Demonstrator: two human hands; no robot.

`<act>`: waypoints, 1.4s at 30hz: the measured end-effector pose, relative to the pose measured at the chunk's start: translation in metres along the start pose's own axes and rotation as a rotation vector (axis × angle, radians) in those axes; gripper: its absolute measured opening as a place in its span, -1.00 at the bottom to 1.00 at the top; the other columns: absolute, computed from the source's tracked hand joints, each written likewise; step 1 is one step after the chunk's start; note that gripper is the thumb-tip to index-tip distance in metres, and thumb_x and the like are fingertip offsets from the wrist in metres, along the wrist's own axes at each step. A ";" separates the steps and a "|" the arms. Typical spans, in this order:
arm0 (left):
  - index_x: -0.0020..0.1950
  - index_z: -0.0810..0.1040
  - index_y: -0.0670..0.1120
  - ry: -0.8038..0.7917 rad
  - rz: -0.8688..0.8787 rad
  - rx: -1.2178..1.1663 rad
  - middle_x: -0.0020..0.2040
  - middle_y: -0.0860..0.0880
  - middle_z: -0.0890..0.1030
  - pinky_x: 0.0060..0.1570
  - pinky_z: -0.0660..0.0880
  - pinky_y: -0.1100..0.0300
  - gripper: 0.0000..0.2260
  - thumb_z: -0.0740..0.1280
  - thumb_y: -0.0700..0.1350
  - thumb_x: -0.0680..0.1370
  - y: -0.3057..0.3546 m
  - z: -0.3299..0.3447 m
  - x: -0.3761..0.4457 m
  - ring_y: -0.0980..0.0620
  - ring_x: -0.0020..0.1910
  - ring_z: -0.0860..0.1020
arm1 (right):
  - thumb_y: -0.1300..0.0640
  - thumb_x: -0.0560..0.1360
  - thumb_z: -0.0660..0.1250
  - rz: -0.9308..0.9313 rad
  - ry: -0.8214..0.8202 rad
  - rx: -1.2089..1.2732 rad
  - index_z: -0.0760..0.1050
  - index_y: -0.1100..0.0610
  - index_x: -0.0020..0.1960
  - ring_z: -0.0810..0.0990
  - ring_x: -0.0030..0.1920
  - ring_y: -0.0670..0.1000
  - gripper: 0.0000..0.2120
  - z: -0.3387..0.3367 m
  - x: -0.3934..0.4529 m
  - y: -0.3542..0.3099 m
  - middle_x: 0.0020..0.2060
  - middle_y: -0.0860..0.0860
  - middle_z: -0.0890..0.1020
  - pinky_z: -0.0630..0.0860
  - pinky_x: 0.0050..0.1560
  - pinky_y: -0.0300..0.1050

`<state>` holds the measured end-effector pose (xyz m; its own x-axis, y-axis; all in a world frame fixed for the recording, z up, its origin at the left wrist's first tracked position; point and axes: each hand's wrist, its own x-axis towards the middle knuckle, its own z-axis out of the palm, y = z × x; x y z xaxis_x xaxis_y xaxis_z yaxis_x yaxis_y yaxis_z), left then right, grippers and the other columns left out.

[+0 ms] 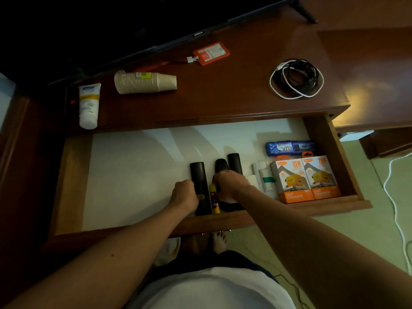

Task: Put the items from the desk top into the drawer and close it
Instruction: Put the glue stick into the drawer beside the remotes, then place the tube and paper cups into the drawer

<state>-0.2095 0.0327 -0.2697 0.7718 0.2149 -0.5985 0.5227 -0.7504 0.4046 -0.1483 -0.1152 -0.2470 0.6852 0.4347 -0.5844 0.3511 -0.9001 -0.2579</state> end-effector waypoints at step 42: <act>0.16 0.61 0.04 0.588 0.091 -0.176 0.14 -0.01 0.63 0.07 0.57 0.01 -0.79 0.38 -0.08 0.53 -0.021 -0.195 0.019 -0.07 0.10 0.59 | 0.16 0.57 0.24 -0.347 0.621 0.104 0.54 0.13 0.16 0.56 -0.04 0.15 -0.79 -0.120 0.071 -0.126 0.01 0.09 0.55 0.42 -0.17 -0.08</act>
<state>-0.1348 0.1748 -0.1547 0.8602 0.5010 -0.0950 0.4584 -0.6781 0.5744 -0.0679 0.0323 -0.1639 0.7926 0.6042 0.0823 0.5730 -0.6919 -0.4391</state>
